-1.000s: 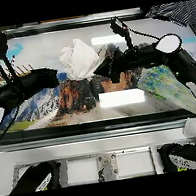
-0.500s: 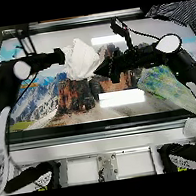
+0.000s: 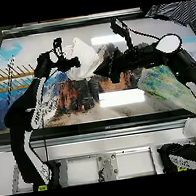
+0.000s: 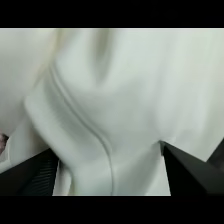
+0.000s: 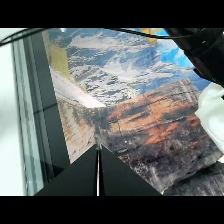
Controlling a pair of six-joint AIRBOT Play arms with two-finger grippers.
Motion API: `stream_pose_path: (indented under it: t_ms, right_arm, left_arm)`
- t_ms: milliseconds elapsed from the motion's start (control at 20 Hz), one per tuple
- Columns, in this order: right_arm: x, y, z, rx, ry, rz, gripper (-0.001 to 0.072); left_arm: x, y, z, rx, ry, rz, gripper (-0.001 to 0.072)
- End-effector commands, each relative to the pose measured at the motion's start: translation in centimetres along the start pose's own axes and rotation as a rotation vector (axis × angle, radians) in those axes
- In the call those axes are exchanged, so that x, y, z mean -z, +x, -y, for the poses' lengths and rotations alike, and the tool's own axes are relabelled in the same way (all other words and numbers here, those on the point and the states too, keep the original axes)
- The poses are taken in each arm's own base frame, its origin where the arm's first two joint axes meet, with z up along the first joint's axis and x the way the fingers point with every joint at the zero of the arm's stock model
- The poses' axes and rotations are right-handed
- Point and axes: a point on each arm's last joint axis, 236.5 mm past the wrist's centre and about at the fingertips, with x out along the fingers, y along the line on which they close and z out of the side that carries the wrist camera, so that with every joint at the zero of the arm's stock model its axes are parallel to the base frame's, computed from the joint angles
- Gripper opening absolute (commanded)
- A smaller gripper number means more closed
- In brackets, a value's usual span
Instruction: Fold the clothes and pants, and hang the long-sleeved shirts on hangers.
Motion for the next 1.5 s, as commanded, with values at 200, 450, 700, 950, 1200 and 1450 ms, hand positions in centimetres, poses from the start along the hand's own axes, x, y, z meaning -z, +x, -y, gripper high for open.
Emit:
stream_pose_path:
  t_ms: [200,450,700,950,1200,1450]
  right_arm:
    - [-0.5,0.0,-0.3,-0.014,0.013,0.022,0.0025]
    - [-5.9,-0.9,-3.0,-0.15,0.179,0.24,0.0025]
    - [-9.5,-2.3,-3.8,-0.222,0.256,0.391,0.0025]
    - [-8.5,-3.9,-4.1,-0.274,0.28,0.353,0.0024]
    - [-5.4,-9.2,-3.0,-0.318,0.296,0.273,0.0021]
    - [2.2,-15.2,9.4,0.524,0.478,0.027,0.002]
  left_arm:
    - [-2.8,-2.0,1.2,0.065,-0.032,0.043,0.001]
    - [-10.4,-17.3,5.1,0.099,0.137,0.348,0.0009]
    - [-8.9,-30.8,12.1,0.132,0.408,0.478,0.0009]
    - [-0.1,-29.3,15.1,0.06,0.589,0.311,0.0009]
    - [9.4,-24.7,16.6,0.069,0.706,0.121,0.001]
    - [18.3,-21.0,20.4,0.151,0.782,-0.039,0.0009]
